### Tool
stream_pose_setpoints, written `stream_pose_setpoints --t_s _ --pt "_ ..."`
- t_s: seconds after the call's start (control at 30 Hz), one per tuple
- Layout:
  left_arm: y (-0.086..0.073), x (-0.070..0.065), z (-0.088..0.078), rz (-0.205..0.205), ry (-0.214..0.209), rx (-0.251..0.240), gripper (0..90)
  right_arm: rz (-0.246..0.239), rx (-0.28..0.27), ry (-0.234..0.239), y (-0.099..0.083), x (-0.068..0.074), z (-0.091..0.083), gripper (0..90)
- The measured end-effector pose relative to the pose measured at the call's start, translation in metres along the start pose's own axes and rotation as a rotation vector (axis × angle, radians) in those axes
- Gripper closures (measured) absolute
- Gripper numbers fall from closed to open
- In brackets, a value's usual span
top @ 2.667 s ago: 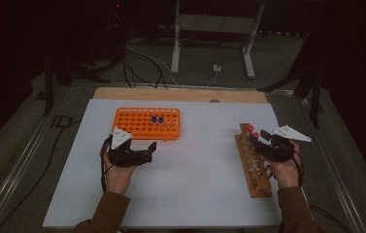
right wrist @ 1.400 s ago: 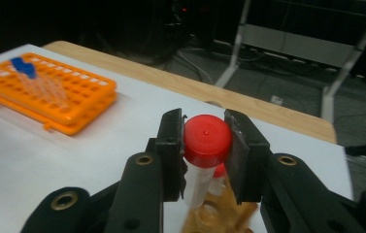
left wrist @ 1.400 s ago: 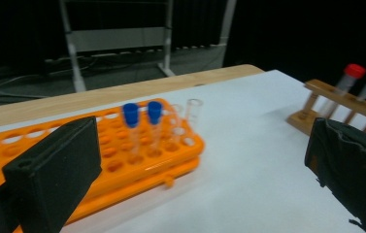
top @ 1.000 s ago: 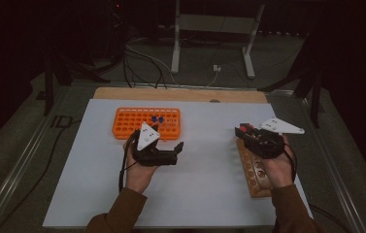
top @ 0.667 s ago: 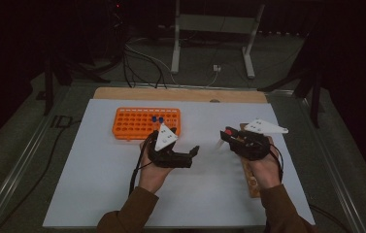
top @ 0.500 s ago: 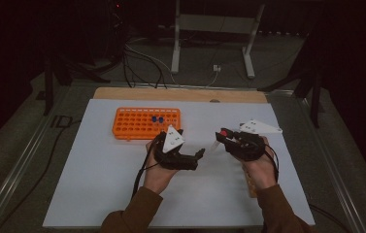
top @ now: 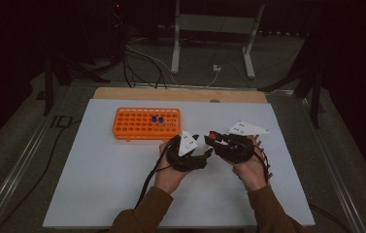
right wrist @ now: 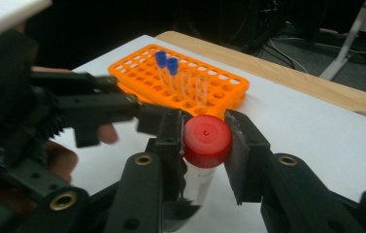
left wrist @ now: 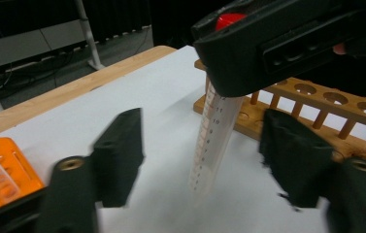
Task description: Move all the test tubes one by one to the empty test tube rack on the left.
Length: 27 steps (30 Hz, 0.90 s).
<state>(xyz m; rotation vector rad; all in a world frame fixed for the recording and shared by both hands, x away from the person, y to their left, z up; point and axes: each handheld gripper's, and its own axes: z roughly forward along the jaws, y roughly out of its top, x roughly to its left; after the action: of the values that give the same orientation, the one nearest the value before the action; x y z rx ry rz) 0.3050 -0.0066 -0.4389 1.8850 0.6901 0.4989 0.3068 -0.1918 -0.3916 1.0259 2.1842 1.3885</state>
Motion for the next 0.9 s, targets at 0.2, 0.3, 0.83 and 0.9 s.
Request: stream_pose_setpoints --t_s 0.2,0.3,0.83,0.9 --pt "-0.001 -0.001 0.001 0.018 -0.015 -0.004 59.1 0.005 0.002 0.016 0.000 0.003 0.002 70.1" --pt "-0.002 -0.001 0.002 0.023 -0.022 0.003 69.3 0.004 0.005 0.019 -0.001 0.003 0.002 70.1" --pt "-0.005 0.010 -0.002 -0.007 0.004 0.001 75.2 0.039 -0.066 -0.045 -0.012 -0.011 -0.012 21.2" --pt "-0.006 0.013 -0.004 -0.013 0.012 0.001 75.2 0.040 -0.064 -0.070 -0.015 -0.013 -0.014 15.8"
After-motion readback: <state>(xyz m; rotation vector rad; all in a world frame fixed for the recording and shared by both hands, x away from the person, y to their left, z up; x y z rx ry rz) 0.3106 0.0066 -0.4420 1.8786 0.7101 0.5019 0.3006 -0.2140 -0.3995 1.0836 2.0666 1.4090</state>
